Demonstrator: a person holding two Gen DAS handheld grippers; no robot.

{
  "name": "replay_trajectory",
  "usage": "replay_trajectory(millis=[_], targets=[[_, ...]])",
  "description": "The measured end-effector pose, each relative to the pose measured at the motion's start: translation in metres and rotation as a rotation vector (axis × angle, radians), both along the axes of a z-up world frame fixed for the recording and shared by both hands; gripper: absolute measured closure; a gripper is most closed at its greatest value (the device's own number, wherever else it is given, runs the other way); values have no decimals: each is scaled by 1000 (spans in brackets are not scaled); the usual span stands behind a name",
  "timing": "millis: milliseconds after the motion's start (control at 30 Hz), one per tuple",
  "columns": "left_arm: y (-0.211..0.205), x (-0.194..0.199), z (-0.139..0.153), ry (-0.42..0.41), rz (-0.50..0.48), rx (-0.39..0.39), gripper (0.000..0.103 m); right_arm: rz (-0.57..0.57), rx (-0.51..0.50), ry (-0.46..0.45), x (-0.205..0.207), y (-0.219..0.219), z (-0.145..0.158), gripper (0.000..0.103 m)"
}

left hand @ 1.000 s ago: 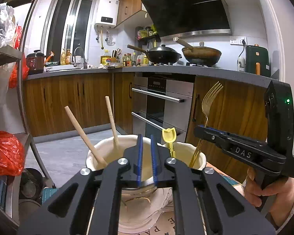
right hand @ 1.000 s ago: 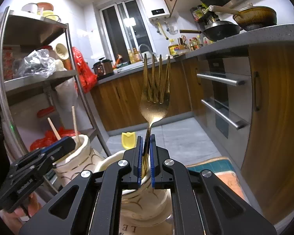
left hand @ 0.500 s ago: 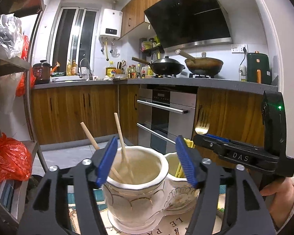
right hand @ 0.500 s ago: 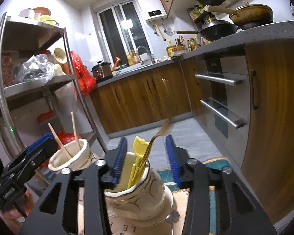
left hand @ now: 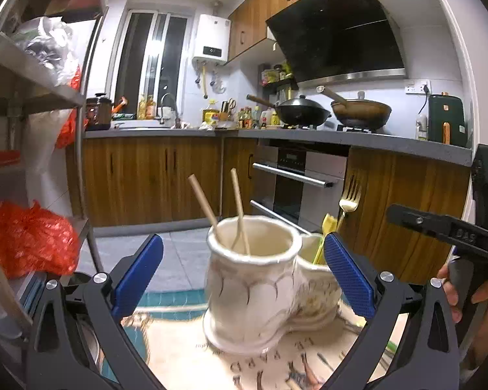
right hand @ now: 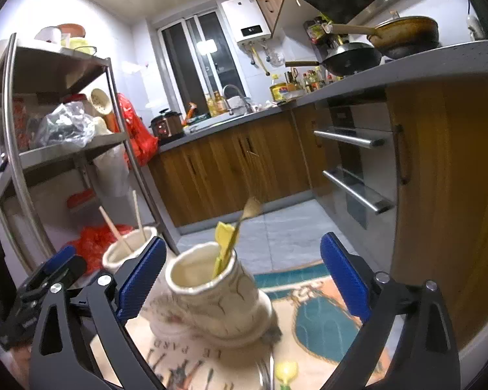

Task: Organize utensils
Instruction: 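Move both open tools back down toward the utensils on the cloth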

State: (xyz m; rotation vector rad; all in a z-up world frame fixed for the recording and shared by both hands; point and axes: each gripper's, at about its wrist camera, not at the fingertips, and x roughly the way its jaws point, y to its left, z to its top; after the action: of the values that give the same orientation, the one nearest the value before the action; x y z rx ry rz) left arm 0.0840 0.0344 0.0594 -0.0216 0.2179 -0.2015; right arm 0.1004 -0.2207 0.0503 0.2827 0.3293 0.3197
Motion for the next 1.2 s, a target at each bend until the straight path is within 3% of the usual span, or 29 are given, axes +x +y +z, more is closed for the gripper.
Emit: replay_trajectory(millis=[233, 433, 533, 733, 933, 1033, 1200], targets=[[6, -31, -9, 44, 28, 6, 6, -23, -40, 42, -28, -11, -16, 6], [3, -53, -27, 120, 33, 11, 6, -41, -137, 109, -44, -13, -39, 5], [-2, -58, -38, 159, 25, 14, 6, -39, -165, 147, -49, -14, -51, 5], [-20, -66, -60, 215, 17, 105, 6, -18, -209, 194, -60, -13, -67, 5], [-26, -64, -74, 304, -9, 94, 6, -6, -277, 215, -64, -8, -72, 6], [-31, -59, -81, 346, -10, 124, 6, -5, -324, 226, -61, -7, -74, 9], [-38, -54, -91, 434, -41, 127, 6, 29, -364, 285, -55, -6, -83, 27]])
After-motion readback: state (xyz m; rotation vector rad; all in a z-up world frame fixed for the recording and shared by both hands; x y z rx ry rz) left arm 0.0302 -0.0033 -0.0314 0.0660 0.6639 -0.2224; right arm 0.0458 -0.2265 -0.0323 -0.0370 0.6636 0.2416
